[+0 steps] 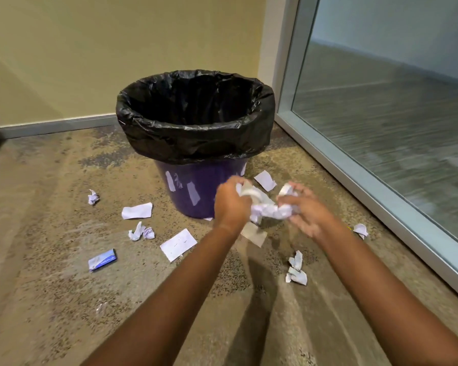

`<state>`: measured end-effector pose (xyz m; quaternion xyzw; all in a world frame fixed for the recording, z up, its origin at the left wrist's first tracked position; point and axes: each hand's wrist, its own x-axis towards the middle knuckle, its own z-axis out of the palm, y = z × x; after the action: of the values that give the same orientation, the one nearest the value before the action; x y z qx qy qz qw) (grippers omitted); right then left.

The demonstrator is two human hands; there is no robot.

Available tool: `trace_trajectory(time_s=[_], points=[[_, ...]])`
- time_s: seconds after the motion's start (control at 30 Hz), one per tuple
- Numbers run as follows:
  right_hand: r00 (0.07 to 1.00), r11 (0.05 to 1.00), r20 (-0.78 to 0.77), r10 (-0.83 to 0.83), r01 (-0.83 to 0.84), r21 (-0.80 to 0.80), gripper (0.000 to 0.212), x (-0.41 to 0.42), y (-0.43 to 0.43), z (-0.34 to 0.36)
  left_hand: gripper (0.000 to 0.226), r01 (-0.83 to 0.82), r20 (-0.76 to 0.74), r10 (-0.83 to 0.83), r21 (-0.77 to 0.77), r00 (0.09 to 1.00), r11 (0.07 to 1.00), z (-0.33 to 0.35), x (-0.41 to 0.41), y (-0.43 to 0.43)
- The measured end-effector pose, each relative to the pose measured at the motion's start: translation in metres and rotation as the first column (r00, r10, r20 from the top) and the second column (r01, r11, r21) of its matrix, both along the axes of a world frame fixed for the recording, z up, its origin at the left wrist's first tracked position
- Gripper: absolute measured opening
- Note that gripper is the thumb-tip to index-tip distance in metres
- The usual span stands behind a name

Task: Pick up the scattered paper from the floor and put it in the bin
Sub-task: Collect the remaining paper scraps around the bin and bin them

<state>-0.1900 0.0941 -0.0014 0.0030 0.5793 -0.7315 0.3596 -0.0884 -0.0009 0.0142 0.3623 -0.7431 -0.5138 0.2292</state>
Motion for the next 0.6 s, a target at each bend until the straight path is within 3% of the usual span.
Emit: trace_trajectory(time_s=[0.17,0.27,0.33,0.4,0.47,0.5,0.57,0.6], points=[[0.993,0.969,-0.104,-0.063,0.036,-0.245,0.034,-0.02,-0.033,0.091,0.034,-0.005,-0.278,-0.013,-0.066,0.961,0.998,0.09,-0.02,-0.025],[0.978,0.941,-0.19,-0.087,0.018,-0.339,0.037,-0.021,-0.069,0.135,0.031,-0.129,-0.395,0.131,0.03,0.909,0.991,0.136,-0.033,-0.055],[0.961,0.951,-0.237,-0.145,0.07,-0.301,0.039,-0.025,-0.099,0.151,0.034,-0.168,-0.446,0.216,0.145,0.869,0.975,0.154,-0.037,-0.077],[0.947,0.976,-0.293,-0.134,0.076,-0.202,0.029,-0.026,-0.127,0.154,0.036,-0.284,-0.327,0.298,0.091,0.897,0.954,0.156,-0.035,-0.102],[0.942,0.997,-0.331,-0.06,0.041,-0.065,0.029,-0.02,-0.145,0.153,0.037,-0.268,0.036,0.276,-0.144,0.961,0.953,0.142,-0.028,-0.116],[0.941,0.999,-0.335,-0.042,0.046,0.003,0.043,-0.015,-0.149,0.153,0.039,-0.259,0.162,0.28,-0.138,0.946,0.956,0.136,-0.029,-0.125],[0.941,0.99,-0.338,0.0,0.047,0.132,0.066,-0.004,-0.151,0.15,0.043,-0.24,0.158,0.227,0.07,0.961,0.968,0.116,-0.036,-0.151],[0.938,0.989,-0.346,0.026,0.025,0.143,0.068,-0.002,-0.151,0.148,0.047,-0.285,0.137,0.267,0.126,0.954,0.95,0.11,-0.036,-0.15]])
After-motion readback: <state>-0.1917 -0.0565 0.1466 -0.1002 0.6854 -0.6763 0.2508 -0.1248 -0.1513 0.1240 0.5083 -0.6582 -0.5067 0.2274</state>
